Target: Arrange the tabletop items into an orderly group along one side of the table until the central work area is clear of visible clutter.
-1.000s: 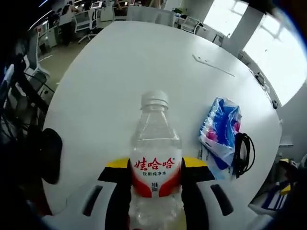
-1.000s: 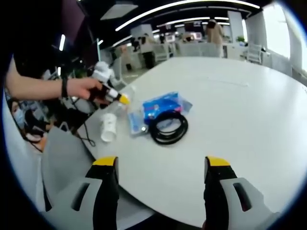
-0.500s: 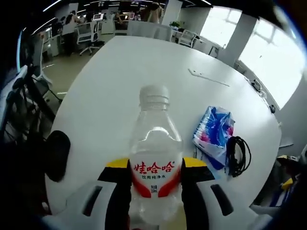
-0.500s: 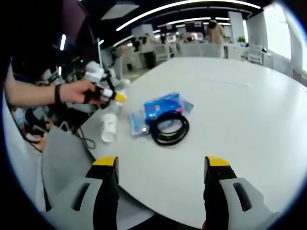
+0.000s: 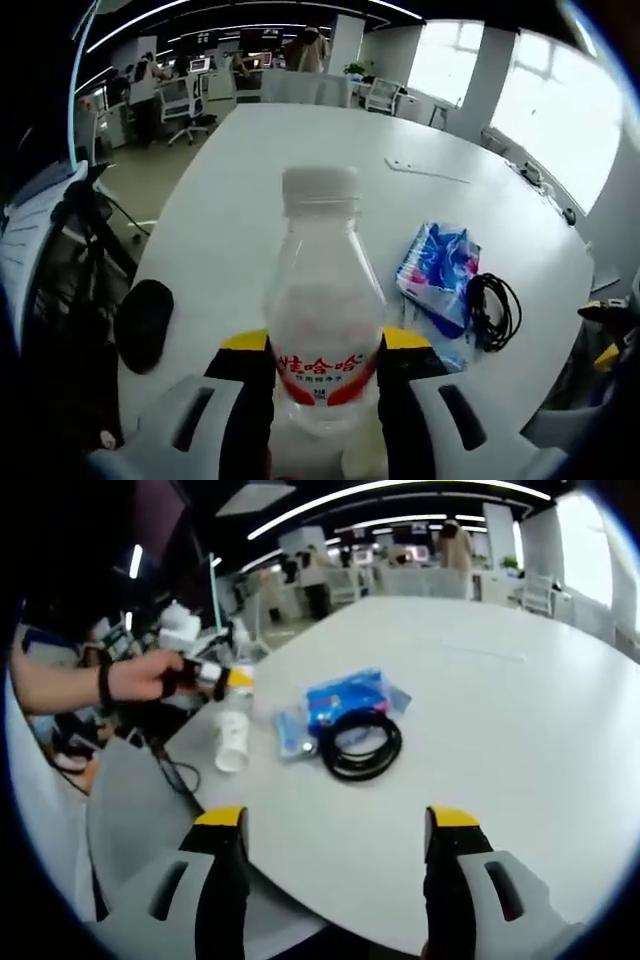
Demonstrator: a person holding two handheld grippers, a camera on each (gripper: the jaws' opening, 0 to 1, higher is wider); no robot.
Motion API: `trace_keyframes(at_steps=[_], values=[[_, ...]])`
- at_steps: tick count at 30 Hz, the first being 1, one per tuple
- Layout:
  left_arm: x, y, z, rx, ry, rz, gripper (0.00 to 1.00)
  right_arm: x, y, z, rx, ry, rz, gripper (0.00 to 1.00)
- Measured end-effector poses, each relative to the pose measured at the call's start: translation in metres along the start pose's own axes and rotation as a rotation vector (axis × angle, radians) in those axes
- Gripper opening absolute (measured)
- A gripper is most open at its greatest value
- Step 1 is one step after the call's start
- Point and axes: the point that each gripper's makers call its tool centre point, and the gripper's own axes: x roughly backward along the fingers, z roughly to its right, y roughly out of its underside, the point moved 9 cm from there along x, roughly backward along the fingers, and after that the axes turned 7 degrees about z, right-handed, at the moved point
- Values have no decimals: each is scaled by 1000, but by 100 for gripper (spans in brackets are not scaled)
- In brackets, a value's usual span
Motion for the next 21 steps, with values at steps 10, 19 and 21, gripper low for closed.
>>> trace_keyframes(at_steps=[10,19,21], values=[[14,10,7,-126,-3,41,38,-2,3,-3,-5,-4,-11,69],[21,19,8,-157,-15,48,38,-2,4,-6,-4,-8,-17,68],[21,22,8,-166,-17,48,38,-1,5,-7,-7,-6,-18,68]])
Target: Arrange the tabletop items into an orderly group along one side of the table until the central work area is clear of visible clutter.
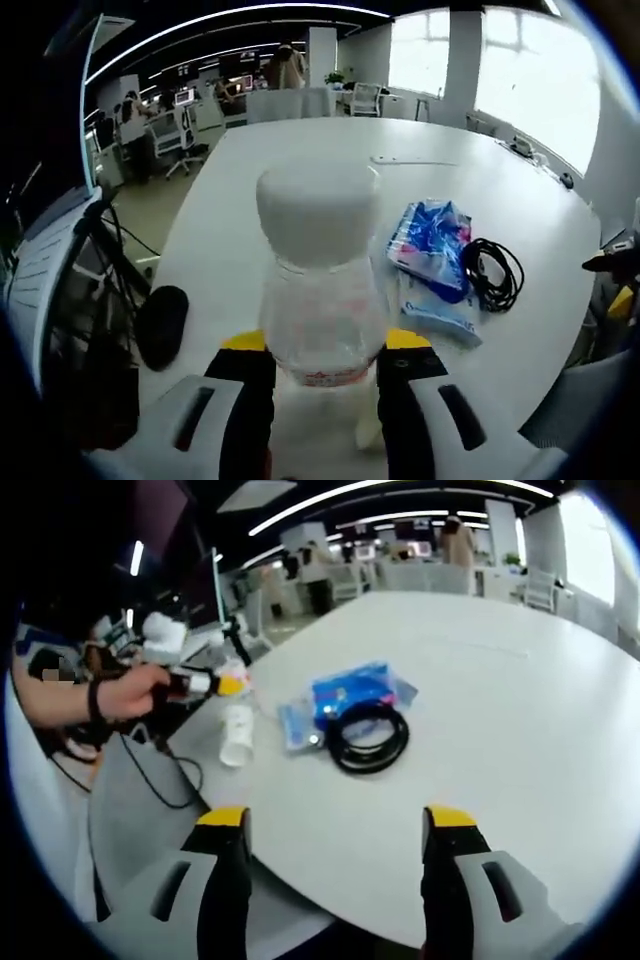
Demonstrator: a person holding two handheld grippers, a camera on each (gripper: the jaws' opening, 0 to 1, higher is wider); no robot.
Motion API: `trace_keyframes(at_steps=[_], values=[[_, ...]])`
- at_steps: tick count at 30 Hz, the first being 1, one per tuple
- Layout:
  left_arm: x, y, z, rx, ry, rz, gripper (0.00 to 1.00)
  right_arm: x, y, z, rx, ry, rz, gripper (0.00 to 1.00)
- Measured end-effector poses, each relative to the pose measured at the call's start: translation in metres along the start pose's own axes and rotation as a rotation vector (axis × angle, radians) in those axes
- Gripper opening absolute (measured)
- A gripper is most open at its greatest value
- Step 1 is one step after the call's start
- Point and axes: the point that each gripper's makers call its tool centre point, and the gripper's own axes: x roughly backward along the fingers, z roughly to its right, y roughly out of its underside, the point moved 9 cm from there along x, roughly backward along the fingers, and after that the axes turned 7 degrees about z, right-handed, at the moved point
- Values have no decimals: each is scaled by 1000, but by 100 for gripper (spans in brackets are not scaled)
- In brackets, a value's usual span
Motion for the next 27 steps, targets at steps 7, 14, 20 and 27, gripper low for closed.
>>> trace_keyframes(at_steps=[7,14,20,27], values=[[-3,-2,0,3,-12,12,38,-2,1,-3,-3,-6,-9,68],[-7,-5,-2,26,-26,25,38,-4,-1,-4,-8,-10,-10,66],[-14,-9,-4,42,-43,37,39,-5,-1,-4,-18,-8,-7,66],[-27,-18,-7,81,-78,45,39,-5,-2,-1,-54,1,14,65]])
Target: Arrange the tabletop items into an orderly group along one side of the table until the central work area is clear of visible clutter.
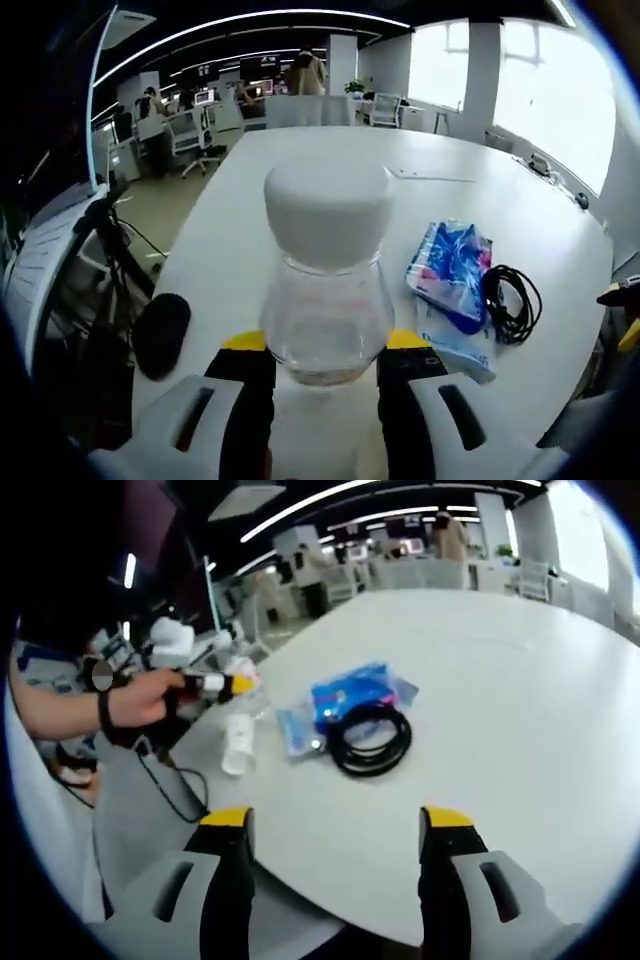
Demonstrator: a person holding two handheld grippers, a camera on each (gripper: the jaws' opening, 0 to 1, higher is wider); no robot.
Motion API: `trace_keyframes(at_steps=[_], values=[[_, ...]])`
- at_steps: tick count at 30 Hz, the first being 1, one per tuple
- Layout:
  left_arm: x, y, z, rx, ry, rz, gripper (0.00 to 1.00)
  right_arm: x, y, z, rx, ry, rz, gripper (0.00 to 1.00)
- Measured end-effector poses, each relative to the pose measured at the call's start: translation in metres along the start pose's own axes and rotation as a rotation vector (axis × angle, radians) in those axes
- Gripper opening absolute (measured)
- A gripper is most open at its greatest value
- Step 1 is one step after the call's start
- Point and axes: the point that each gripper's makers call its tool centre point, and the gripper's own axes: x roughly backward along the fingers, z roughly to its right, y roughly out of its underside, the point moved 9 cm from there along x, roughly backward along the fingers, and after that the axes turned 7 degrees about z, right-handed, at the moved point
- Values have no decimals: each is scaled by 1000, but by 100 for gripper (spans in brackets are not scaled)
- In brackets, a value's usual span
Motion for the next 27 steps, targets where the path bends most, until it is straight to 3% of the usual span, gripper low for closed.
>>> trace_keyframes(at_steps=[20,27], values=[[-72,-44,-16,24,-25,1,39,7,5,5,-12,21,-1,66],[-87,-53,-18,16,-17,-1,39,8,6,8,-22,37,2,66]])
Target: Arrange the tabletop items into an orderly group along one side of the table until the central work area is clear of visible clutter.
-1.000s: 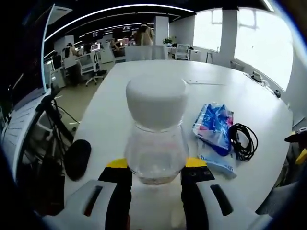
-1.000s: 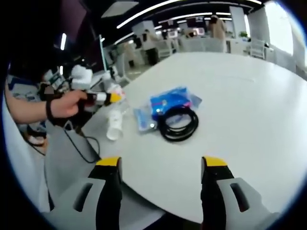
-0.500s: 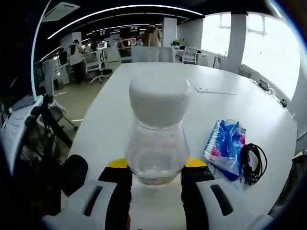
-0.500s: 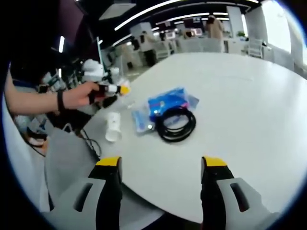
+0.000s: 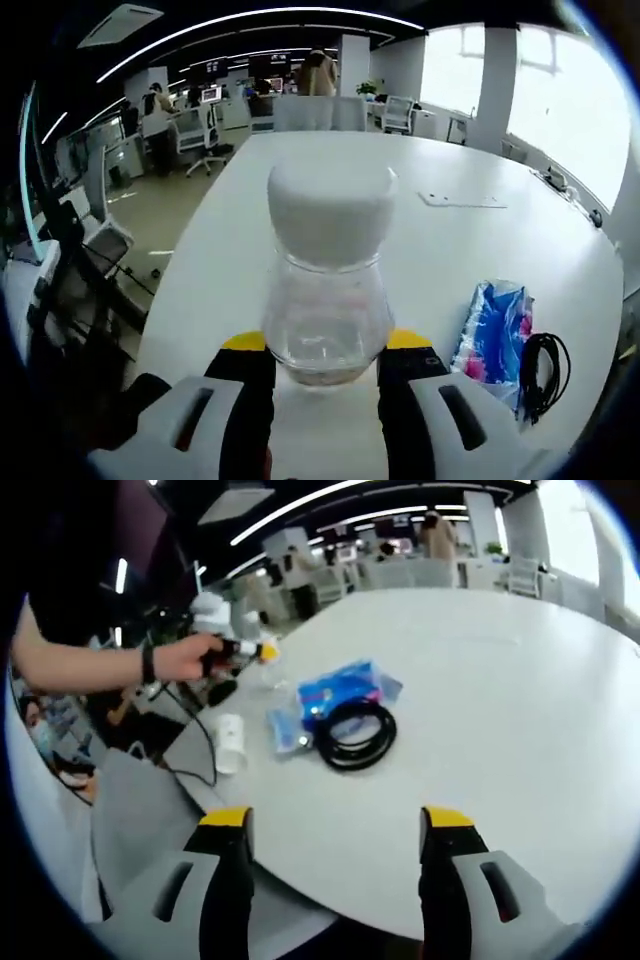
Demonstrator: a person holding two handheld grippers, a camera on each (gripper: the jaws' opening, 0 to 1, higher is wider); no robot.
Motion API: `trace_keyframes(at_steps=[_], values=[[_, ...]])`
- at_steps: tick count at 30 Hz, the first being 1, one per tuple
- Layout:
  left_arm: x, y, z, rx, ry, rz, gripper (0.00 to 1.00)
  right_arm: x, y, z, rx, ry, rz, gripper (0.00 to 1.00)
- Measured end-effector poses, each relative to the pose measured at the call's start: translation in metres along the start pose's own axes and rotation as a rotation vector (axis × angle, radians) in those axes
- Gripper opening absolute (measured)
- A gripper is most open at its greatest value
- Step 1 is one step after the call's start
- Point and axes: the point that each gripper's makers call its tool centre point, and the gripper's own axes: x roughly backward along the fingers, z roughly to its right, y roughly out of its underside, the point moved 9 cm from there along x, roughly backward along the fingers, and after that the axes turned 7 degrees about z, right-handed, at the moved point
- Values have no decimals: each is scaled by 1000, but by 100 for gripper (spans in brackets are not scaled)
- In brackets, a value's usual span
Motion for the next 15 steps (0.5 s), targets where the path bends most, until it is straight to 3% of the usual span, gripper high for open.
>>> trace_keyframes(at_steps=[15], values=[[-5,-2,2,1,8,11,39,-2,1,1,-5,5,-9,66]])
